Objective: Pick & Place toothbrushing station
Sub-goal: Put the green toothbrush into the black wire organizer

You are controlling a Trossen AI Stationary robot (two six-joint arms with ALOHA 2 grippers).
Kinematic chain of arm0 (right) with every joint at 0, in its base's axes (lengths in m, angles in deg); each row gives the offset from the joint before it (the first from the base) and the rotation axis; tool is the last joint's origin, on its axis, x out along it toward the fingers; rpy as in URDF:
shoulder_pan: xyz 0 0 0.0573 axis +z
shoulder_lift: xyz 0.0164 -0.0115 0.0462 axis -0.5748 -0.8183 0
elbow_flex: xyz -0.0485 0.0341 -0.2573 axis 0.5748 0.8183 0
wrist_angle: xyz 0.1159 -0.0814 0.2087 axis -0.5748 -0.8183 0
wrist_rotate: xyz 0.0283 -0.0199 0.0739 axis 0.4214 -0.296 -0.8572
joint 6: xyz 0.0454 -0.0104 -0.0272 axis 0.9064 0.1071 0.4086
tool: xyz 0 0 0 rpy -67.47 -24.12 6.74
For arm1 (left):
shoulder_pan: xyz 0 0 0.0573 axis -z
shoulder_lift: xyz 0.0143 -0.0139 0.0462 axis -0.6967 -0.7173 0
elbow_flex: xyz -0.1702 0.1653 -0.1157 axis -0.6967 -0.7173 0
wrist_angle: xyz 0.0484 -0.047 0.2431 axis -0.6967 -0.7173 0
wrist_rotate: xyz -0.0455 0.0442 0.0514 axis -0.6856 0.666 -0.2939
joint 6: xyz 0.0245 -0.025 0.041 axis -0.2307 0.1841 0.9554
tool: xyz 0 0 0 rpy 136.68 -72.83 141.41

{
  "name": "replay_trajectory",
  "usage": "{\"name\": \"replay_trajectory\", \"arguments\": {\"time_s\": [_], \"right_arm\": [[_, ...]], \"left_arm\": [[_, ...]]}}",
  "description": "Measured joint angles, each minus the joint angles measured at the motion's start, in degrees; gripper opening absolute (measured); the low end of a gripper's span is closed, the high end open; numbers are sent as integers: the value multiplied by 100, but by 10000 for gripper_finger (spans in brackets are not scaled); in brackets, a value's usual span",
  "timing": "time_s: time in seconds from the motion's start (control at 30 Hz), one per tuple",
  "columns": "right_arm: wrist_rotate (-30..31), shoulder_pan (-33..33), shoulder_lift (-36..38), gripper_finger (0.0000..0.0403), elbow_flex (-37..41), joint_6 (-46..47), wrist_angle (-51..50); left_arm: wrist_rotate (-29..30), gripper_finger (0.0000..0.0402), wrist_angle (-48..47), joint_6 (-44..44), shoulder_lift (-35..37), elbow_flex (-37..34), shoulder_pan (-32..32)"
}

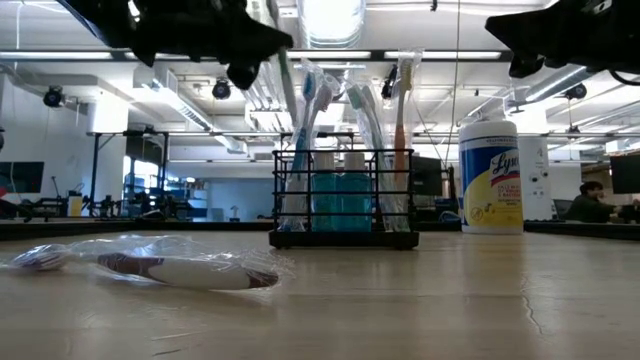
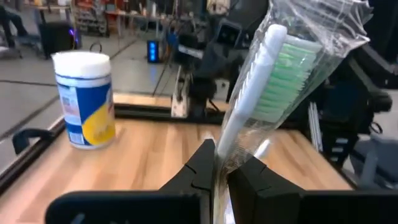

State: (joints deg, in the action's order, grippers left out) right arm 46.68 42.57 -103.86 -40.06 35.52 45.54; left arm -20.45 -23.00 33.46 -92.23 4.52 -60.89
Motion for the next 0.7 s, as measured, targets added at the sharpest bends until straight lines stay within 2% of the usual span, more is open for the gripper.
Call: {"name": "replay_trajectory", "arguments": {"time_s": [0.7], "right_arm": [[-4,0,0,8,95,290,9]], "left_arm": [[90,23,166,435,-1019,-18,238]]}}
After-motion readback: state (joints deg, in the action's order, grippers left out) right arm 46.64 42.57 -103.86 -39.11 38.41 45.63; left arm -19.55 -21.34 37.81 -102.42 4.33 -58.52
